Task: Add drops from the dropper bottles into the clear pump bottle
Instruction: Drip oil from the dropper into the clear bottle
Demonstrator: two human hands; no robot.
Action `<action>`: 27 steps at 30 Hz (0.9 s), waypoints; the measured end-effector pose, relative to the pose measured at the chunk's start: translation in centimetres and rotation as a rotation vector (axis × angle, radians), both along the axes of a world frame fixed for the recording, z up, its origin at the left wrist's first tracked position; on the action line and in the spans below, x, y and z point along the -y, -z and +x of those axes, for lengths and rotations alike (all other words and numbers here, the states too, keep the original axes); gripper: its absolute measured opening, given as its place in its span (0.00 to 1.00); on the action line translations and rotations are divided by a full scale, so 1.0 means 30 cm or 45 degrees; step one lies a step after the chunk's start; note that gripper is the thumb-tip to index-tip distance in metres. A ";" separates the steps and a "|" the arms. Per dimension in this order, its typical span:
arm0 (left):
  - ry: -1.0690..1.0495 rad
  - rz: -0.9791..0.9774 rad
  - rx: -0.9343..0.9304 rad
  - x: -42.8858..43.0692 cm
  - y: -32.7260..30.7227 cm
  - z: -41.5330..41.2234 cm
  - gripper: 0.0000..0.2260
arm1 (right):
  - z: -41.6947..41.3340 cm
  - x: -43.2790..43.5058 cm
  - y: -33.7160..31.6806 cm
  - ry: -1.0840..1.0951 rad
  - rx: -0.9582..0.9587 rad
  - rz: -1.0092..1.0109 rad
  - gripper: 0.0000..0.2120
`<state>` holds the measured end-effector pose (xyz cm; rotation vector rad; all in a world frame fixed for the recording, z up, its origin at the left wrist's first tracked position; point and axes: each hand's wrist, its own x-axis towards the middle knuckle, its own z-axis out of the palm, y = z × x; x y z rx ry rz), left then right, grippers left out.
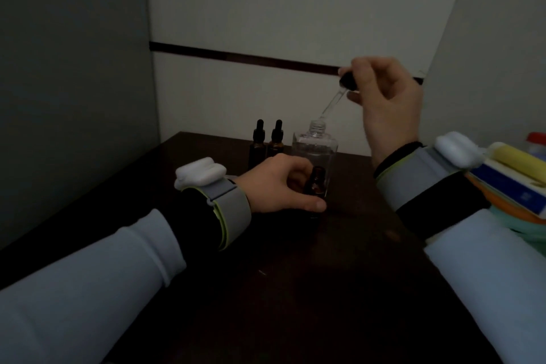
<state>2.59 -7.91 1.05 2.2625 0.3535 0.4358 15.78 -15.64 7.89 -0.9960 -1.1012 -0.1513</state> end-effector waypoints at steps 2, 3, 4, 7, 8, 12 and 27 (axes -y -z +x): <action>0.011 -0.017 -0.002 0.000 0.001 0.001 0.15 | -0.006 0.029 -0.001 -0.060 -0.008 -0.039 0.04; 0.014 -0.022 0.002 -0.001 0.000 0.001 0.15 | -0.010 0.040 0.010 -0.089 0.005 -0.091 0.04; 0.017 -0.027 0.005 0.000 0.002 -0.001 0.15 | -0.013 0.048 0.029 -0.107 0.028 -0.152 0.03; 0.015 -0.015 0.007 0.002 0.001 -0.001 0.16 | -0.016 0.057 0.082 -0.145 0.065 -0.241 0.03; 0.018 -0.013 0.011 0.004 -0.001 -0.002 0.16 | -0.014 0.056 0.090 -0.149 0.061 -0.236 0.03; 0.015 0.024 0.009 0.009 -0.008 -0.010 0.15 | -0.008 0.048 0.090 -0.157 0.076 -0.227 0.03; 0.007 -0.107 -0.039 0.006 -0.008 -0.007 0.25 | -0.003 0.046 0.108 -0.171 0.229 -0.331 0.05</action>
